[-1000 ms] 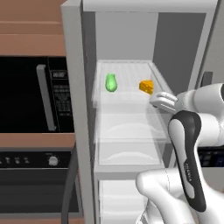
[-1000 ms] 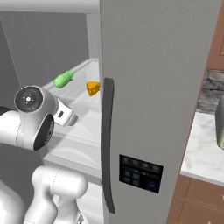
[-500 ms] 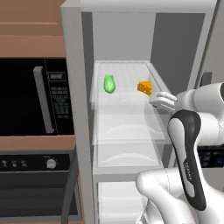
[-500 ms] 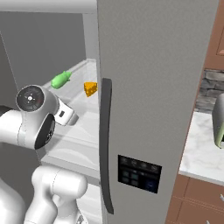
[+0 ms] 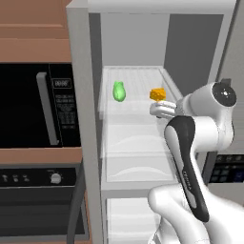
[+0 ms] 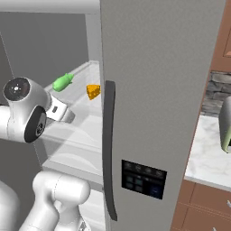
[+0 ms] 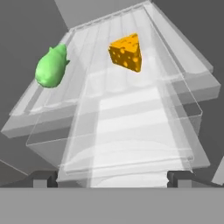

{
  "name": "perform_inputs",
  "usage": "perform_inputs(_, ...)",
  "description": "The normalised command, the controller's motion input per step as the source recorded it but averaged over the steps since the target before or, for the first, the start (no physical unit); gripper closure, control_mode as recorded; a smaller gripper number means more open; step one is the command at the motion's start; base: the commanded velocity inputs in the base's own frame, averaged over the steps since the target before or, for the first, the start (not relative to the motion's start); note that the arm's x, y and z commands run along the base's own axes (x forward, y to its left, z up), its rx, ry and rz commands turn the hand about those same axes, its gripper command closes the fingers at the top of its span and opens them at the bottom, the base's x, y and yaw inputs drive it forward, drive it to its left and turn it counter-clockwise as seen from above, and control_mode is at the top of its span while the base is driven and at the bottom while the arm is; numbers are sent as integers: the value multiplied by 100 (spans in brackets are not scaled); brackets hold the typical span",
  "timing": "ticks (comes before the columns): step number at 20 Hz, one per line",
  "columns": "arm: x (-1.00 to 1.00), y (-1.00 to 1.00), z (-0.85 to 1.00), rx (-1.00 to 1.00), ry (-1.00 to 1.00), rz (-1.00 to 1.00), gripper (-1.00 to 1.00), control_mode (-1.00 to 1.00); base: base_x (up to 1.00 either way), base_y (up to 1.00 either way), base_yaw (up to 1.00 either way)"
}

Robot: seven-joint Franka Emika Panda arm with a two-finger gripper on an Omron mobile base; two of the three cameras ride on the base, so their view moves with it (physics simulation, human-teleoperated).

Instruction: Take the cheese, chicken drumstick, and corn from the fridge and place them on the plate on the dining counter to create an appetizer plate.

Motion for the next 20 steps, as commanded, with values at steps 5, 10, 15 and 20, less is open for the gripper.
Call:
perform_inputs(5,44,0,3,-14,4,0,-100,-100,0,0,0)
perform_inputs(10,41,0,0,-24,-1,0,-100,-100,0,0,0)
perform_inputs(15,43,-15,0,-14,-1,-1,-100,-100,0,0,0)
perform_inputs(20,32,-23,-3,-1,0,-2,-100,-100,0,0,0)
